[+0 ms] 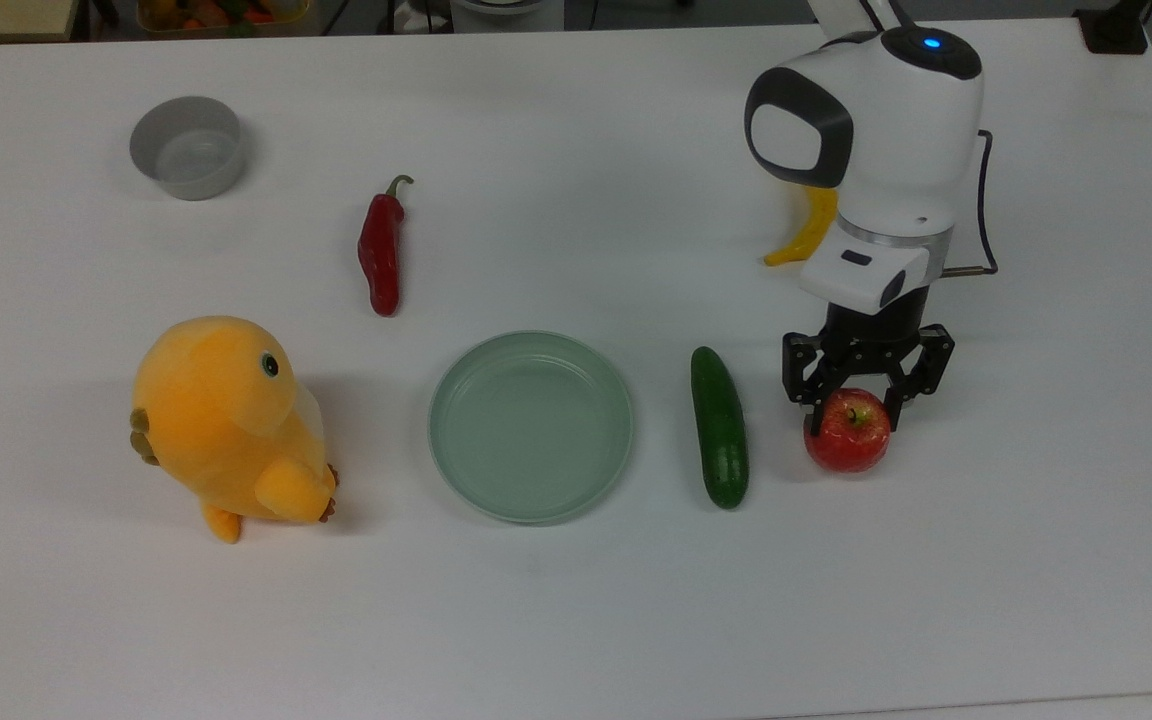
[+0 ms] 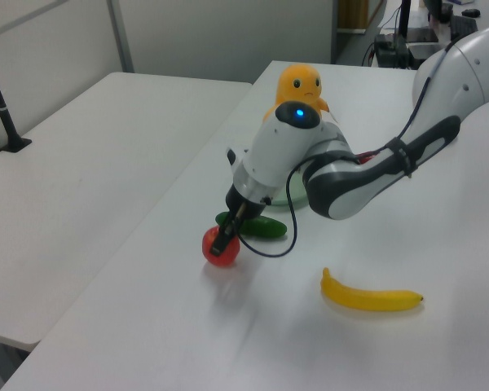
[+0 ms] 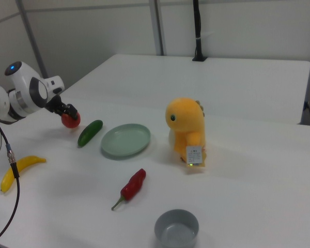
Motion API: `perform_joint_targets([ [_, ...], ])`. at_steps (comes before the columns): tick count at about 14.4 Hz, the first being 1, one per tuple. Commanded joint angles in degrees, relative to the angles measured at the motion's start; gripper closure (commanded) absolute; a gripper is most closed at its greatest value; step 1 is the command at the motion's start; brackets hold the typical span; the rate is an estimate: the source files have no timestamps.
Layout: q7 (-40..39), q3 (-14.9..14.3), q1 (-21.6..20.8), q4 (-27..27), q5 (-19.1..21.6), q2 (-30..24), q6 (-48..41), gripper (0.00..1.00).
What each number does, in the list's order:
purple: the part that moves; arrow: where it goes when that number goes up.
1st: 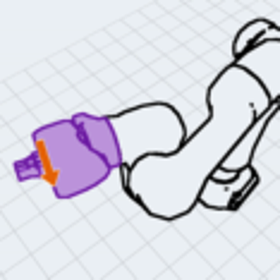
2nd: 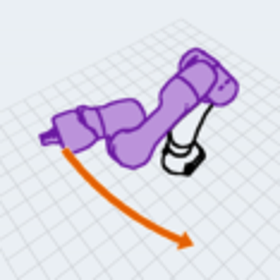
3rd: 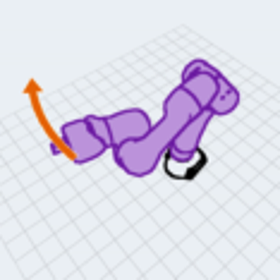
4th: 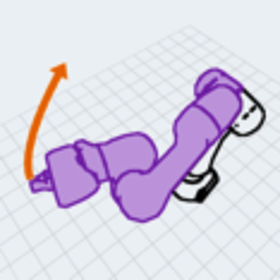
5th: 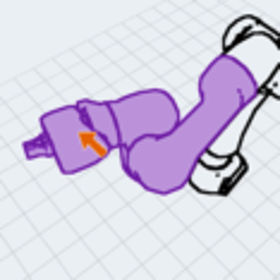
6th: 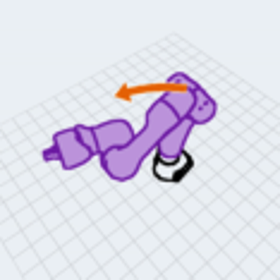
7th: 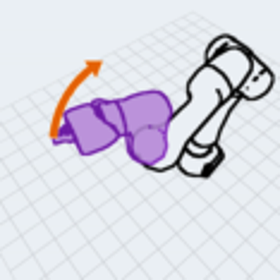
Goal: Put the red apple in the bowl
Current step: 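Lift the apple and carry it toward the grey metal bowl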
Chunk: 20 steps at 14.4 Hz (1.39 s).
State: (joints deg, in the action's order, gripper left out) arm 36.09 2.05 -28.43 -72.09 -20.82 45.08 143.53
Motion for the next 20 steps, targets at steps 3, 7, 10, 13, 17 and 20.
perform_joint_targets([
  [3,1.3,-0.4,3.6,-5.3,-0.6,-9.8,0.6,0.79],
  [7,0.6,-0.3,8.5,-13.0,-0.2,-19.7,0.1,0.79],
  [10,-2.9,-0.2,10.8,-21.7,-0.1,-26.9,-0.8,0.79],
  [13,-7.0,-0.2,12.8,-26.7,1.1,-32.7,-7.1,0.79],
  [17,-12.3,-0.2,14.8,-30.1,2.2,-39.1,-19.8,0.79],
  [20,-17.0,-1.2,18.1,-35.2,4.4,-45.2,-25.6,0.76],
])
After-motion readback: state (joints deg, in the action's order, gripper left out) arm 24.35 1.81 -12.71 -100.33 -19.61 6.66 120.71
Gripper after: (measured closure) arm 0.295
